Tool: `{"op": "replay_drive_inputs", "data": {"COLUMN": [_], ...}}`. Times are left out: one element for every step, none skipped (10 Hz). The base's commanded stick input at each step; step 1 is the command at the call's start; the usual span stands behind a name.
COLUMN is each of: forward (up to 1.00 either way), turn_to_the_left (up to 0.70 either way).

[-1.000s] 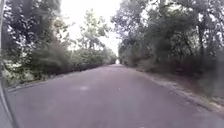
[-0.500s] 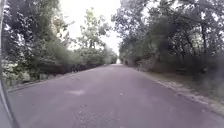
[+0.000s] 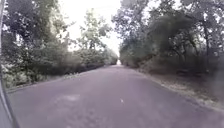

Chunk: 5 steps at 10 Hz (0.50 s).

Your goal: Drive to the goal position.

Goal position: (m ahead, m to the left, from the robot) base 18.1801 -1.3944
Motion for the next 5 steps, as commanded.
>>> {"op": "replay_drive_inputs", "data": {"forward": [0.70,0.70,0.70,0.70,0.70], "turn_to_the_left": [0.00,0.00,0.00,0.00,0.00]}}
